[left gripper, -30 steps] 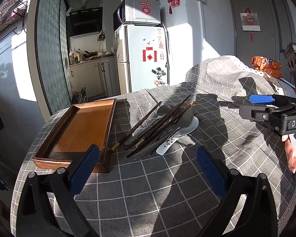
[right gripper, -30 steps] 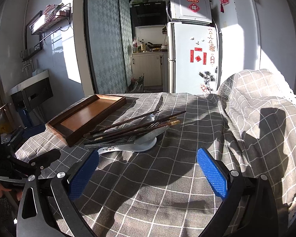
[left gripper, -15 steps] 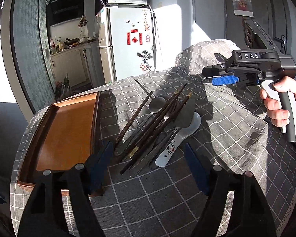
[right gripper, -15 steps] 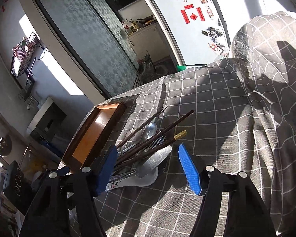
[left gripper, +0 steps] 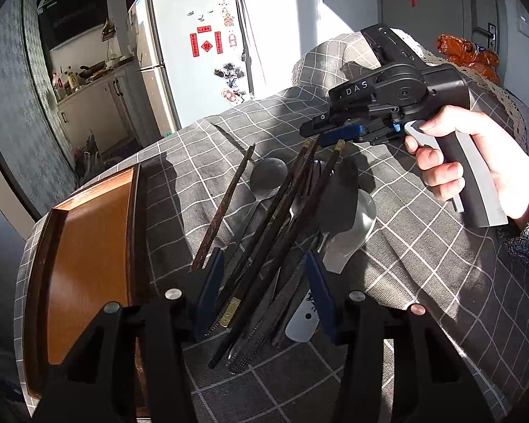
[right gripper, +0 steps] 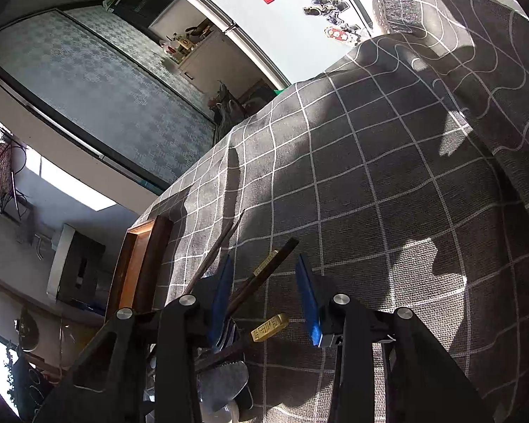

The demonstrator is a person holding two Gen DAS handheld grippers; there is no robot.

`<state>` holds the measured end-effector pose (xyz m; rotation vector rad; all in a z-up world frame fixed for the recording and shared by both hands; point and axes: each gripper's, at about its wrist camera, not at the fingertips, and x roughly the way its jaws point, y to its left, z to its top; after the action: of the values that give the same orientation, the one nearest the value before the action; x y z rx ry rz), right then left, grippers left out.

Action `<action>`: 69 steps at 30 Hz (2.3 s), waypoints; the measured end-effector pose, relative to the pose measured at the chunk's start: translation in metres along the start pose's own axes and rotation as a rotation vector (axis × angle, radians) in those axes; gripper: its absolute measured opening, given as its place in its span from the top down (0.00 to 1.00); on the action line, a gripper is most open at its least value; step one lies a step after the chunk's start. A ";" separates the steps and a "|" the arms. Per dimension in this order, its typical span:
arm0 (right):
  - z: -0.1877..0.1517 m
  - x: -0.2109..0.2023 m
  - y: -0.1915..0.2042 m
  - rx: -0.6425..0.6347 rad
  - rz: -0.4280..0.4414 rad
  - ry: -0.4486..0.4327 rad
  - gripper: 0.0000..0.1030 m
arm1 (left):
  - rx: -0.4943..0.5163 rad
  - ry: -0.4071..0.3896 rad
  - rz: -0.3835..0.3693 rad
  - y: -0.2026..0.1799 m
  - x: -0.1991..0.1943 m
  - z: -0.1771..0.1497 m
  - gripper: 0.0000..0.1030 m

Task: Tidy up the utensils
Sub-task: 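Reach the left gripper into the utensil pile and grasp a dark chopstick, then carry the chopstick with the left gripper into the wooden tray and release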

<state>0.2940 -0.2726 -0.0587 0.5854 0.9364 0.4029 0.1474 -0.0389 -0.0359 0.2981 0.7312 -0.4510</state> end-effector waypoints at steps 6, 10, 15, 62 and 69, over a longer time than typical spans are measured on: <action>0.006 -0.021 0.010 -0.015 0.085 -0.061 0.87 | -0.006 -0.003 -0.021 0.005 0.008 0.003 0.49; 0.010 -0.042 0.025 -0.022 0.186 -0.083 0.91 | -0.011 -0.007 -0.042 0.004 0.012 0.005 0.51; 0.010 -0.067 0.050 -0.054 0.261 -0.113 0.94 | -0.027 -0.018 -0.058 0.007 0.010 0.007 0.78; 0.022 0.114 0.225 -0.216 0.312 0.157 0.93 | -0.355 0.045 0.196 0.172 -0.025 -0.055 0.86; 0.008 0.149 0.223 -0.182 0.270 0.216 0.92 | -0.357 0.069 0.233 0.177 -0.028 -0.065 0.85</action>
<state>0.3646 -0.0186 -0.0086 0.5091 1.0169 0.7980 0.1794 0.1488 -0.0440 0.0612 0.8182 -0.0847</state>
